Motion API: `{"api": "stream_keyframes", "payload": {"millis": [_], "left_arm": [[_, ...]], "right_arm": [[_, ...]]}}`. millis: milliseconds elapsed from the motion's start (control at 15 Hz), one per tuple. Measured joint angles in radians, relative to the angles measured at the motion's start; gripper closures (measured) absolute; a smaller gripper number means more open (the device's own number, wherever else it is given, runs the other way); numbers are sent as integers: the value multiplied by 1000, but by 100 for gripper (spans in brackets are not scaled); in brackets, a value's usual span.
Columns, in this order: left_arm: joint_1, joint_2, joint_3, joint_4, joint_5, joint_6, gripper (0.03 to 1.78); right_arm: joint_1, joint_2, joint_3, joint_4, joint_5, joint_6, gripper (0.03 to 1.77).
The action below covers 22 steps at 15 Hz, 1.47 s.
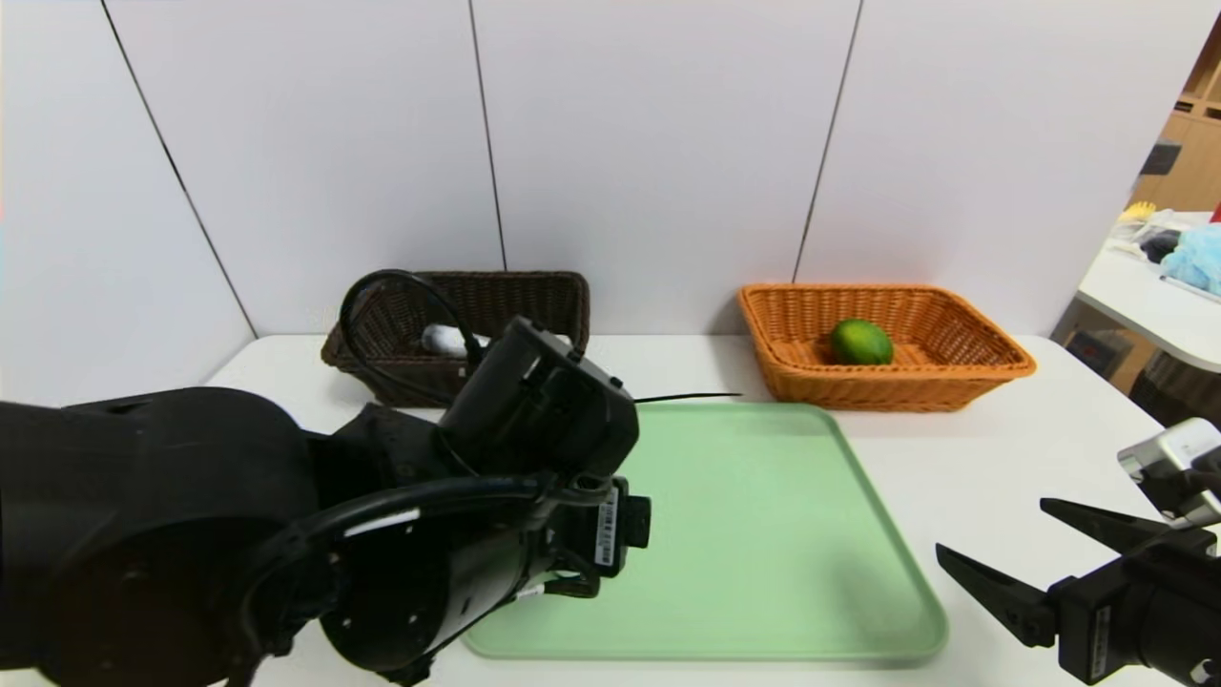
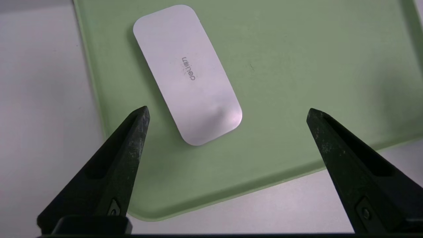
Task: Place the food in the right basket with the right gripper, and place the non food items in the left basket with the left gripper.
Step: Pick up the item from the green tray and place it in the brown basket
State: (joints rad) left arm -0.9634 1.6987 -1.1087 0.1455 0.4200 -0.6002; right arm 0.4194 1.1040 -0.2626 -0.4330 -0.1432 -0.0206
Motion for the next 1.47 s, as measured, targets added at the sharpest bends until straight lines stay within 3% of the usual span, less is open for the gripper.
{"api": "stream_keyframes", "payload": {"millis": [333,1467], "left_arm": [[0,129,-162,154,33,-89,12],[92,335,-279,238,42,-192,12]], "right_arm": [[1,-15,16,4,1,2,11],[1,-62,40,10,38,0,11]]}}
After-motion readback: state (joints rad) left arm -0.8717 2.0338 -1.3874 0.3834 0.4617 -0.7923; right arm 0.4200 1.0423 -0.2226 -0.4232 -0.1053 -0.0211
